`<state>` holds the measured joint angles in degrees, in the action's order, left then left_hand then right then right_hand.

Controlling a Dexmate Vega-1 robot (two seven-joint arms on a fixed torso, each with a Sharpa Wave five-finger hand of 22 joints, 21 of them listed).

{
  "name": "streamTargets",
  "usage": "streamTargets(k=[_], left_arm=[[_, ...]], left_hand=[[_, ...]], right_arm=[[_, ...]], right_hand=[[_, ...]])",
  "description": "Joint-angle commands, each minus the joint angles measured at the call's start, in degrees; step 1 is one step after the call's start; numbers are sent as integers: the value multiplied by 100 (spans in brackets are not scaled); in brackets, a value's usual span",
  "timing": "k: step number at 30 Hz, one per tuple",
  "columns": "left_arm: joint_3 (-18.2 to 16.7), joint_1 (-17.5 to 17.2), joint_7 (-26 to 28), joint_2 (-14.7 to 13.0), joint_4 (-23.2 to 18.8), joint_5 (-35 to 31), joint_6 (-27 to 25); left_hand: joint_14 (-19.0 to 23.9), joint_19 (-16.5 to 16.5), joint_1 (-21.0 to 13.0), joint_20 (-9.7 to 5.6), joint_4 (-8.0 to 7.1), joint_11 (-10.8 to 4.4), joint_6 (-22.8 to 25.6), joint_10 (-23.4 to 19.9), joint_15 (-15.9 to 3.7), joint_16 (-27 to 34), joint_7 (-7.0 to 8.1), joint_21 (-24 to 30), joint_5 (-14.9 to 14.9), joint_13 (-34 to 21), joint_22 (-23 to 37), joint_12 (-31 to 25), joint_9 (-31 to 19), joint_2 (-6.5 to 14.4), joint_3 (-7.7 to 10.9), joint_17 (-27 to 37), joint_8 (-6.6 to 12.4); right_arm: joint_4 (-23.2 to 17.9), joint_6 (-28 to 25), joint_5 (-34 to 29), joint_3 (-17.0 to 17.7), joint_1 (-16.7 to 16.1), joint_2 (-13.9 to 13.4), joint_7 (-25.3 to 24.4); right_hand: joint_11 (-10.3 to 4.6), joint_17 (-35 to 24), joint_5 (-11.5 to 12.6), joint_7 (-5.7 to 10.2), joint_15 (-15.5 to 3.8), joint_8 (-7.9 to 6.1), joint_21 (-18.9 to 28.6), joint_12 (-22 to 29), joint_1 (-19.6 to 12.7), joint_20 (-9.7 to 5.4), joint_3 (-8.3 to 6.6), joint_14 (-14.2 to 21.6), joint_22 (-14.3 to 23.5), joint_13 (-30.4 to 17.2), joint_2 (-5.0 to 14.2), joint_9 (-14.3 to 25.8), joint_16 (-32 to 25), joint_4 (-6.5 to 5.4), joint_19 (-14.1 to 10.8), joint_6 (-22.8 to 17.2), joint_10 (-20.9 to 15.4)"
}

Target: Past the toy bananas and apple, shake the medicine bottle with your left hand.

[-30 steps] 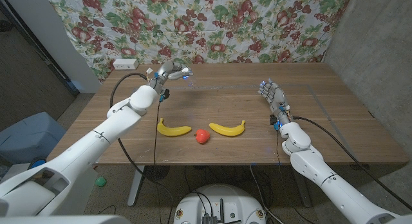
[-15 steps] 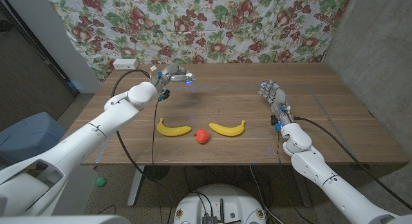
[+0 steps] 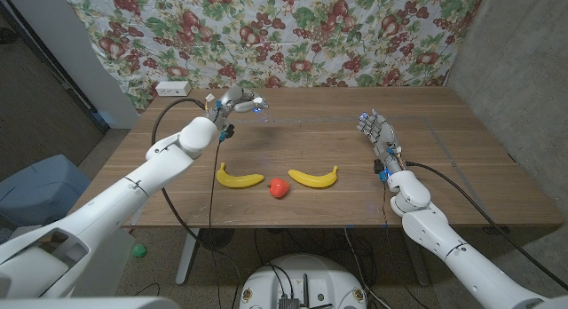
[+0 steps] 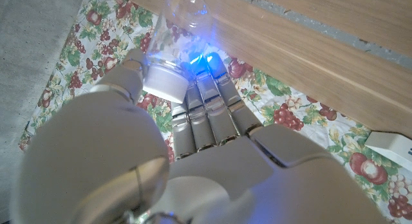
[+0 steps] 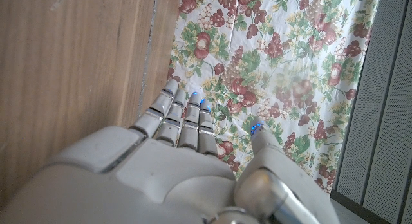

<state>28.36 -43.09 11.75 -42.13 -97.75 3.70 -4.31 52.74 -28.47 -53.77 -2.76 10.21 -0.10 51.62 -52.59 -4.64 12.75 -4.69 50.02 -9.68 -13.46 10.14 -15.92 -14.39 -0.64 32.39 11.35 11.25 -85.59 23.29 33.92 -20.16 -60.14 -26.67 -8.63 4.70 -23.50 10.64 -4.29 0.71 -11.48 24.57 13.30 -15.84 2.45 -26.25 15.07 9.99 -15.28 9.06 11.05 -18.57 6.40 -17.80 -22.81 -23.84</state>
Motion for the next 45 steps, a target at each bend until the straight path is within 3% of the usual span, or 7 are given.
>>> streamTargets(k=[1,12,28,45], left_arm=[[-20,-208,657,8,-211,-695,-42],[-39,-226,543,-138,-496,-982,-463],[93,89,-101,-415,-678,-1193,-1080],[631,757,-1279,-673,-839,-1487,-2171]], left_hand=[[254,31,-947,-532,-27,-934,264,-984,-886,4,116,34,-48,-14,12,-19,-16,1016,68,28,19],[264,37,-950,-516,-19,-961,270,-969,-894,13,125,46,-45,-13,12,-7,-15,1009,64,34,23],[253,53,-945,-506,-22,-963,271,-969,-891,10,124,57,-45,-14,12,-3,-15,1012,66,35,24],[211,87,-937,-509,-24,-973,254,-939,-892,-9,131,67,-48,-21,11,11,-16,1017,75,30,19]], right_arm=[[-60,35,-26,6,-59,-14,-16],[-135,63,-51,6,-122,-25,-33],[-165,55,-65,2,-121,-46,-9],[-164,59,-42,13,-145,-35,-18]], right_hand=[[2,-17,27,1,13,-18,-23,5,3,-11,-8,40,33,-34,33,18,14,17,-31,-64,-42],[-3,-18,27,4,15,-18,-35,2,3,-10,-8,45,34,-34,32,18,14,18,-35,-66,-38],[-5,-22,28,4,14,-17,-51,3,1,-9,-9,43,34,-35,32,18,16,19,-45,-62,-40],[-2,-24,29,7,22,-17,-72,2,-1,-5,-10,45,35,-35,32,18,18,22,-52,-61,-40]])
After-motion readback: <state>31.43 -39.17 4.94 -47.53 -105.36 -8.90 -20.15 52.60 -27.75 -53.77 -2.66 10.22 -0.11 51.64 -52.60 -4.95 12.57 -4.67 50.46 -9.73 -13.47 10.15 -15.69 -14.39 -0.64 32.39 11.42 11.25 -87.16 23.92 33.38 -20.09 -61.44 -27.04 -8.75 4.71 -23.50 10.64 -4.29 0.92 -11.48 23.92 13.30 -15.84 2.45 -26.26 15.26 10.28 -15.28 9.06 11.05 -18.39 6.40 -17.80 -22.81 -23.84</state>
